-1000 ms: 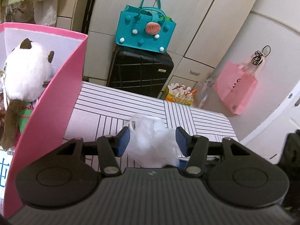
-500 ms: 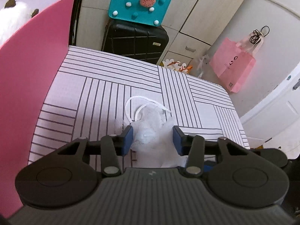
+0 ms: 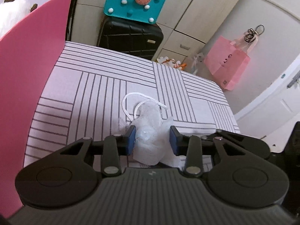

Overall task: Organize soft objects
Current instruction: 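Lift the bath puff with the left gripper and carry it over the pink box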

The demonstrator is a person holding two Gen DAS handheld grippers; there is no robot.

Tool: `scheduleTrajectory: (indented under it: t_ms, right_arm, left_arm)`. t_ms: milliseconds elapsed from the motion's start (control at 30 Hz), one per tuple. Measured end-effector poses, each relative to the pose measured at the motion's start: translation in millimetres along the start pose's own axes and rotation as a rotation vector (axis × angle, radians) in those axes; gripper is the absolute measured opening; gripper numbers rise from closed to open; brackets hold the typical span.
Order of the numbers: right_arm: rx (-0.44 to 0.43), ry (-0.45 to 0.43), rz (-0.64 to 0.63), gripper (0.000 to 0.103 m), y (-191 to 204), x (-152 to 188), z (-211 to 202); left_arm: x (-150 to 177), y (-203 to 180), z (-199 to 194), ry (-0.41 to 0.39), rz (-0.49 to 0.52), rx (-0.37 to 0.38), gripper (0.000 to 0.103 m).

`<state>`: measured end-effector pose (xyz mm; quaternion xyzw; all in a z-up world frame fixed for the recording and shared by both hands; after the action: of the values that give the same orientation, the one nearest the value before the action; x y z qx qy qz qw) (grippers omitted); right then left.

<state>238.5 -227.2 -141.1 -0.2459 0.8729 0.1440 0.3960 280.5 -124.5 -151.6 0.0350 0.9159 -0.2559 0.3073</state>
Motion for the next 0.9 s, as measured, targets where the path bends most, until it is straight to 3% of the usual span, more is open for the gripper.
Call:
scheduleTrajectory:
  t_ms: [100, 200, 567, 900]
  right_arm:
    - [0.003, -0.013, 0.013, 0.035, 6.3, 4.8, -7.3]
    - [0.015, -0.025, 0.025, 0.032, 12.9, 10.5, -16.0]
    - [-0.033, -0.009, 0.073, 0.032, 37.5, 17.9, -51.9]
    - [-0.142, 0.06, 0.137, 0.032, 73.2, 21.7, -86.1]
  left_arm:
    - [5.5, -4.3, -6.6, 0.004, 0.015, 0.009, 0.036]
    - [11.1, -8.7, -14.4, 0.013, 0.033, 0.026, 0.036]
    - [33.2, -26.9, -57.8, 0.053, 0.158, 0.032, 0.036]
    - [55.1, -24.2, -106.7, 0.132, 0.188, 0.104, 0.038]
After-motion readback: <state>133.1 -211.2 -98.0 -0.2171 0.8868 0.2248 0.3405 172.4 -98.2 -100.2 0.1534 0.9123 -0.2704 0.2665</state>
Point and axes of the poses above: each gripper's, at about its wrist camera, not at the fingertips, and z roughly the way its jaws point, y to its left, x to its underside, the point moved 6 cm from there along z, roughly the way its jaws point
